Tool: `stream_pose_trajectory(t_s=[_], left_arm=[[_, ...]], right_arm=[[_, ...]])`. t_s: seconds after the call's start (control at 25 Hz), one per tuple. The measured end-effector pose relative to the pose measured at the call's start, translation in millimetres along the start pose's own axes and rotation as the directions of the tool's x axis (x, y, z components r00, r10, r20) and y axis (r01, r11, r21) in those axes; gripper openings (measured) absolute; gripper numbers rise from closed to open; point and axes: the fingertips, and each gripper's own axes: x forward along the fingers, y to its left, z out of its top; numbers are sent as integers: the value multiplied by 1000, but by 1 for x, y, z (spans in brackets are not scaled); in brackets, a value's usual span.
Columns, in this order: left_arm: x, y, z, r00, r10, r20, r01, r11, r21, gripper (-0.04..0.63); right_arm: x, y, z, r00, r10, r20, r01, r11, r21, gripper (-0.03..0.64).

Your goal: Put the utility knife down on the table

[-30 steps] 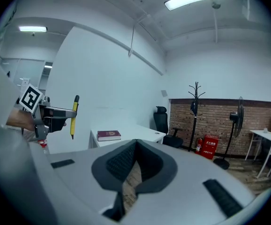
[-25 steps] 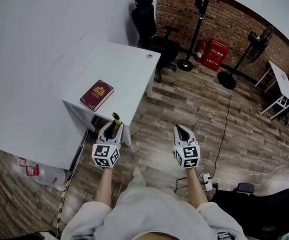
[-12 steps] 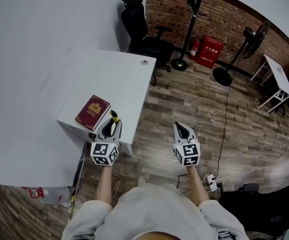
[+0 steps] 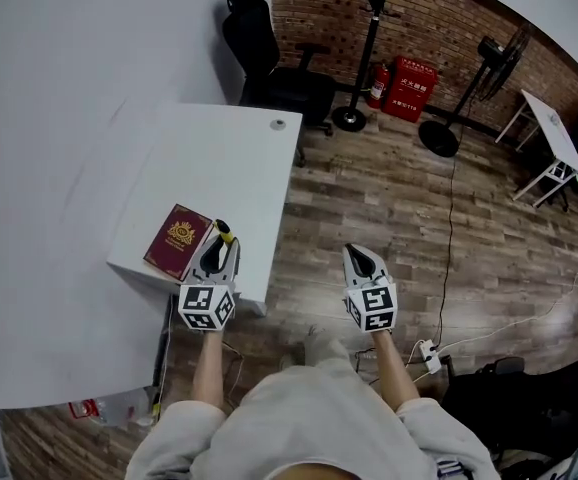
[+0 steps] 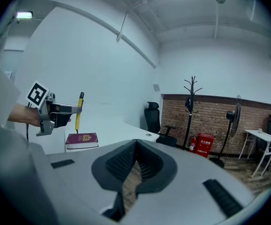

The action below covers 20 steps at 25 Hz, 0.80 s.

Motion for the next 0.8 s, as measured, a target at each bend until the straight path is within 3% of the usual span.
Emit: stream_pose_trajectory(t_s=[0.36,0.8], left_arm=[[56,18,-4,1000,11,1,-11,1000,1,110],[160,68,8,993,113,-20,-113,994,2,110]], right_arm=[[57,-32,-2,1000,15,6,-15,1000,2,-2],[188,-83,29,992,125,16,-125,992,-12,-2]])
